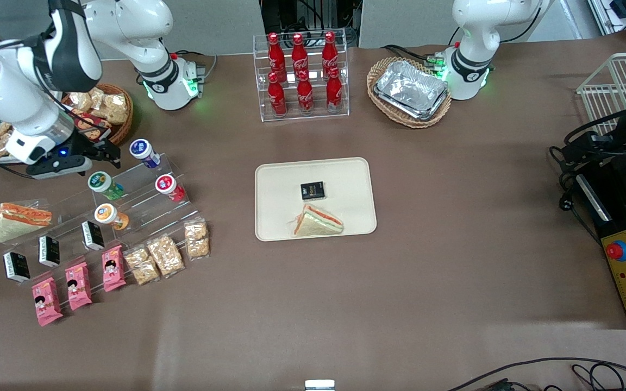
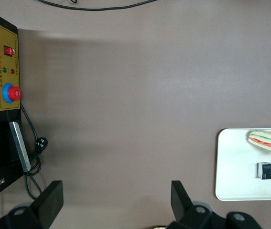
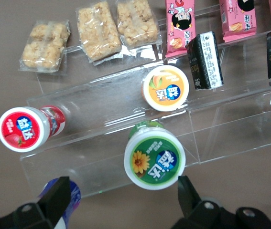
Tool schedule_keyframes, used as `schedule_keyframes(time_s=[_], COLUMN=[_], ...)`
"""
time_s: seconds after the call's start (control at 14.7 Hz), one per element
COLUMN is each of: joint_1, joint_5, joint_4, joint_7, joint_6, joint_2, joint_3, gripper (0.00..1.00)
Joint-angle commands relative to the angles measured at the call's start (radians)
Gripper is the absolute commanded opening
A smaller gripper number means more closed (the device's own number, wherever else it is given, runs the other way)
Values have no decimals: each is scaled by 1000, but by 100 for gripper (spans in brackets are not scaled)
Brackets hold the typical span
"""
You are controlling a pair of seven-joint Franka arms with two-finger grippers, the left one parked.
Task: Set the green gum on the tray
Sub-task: 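Lower the open right gripper around the green-lidded gum bottle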
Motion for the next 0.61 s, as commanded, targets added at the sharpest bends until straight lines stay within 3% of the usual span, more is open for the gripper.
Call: schedule_keyframes(time_s=[0.0, 0.54], joint_1=[-3, -28], joint_5=[-18, -52], joint_4=[-26, -26], joint_7=[19, 19], joint_6=[71, 160], joint_2=[14, 73], joint_3=[-1, -3], gripper=[100, 100])
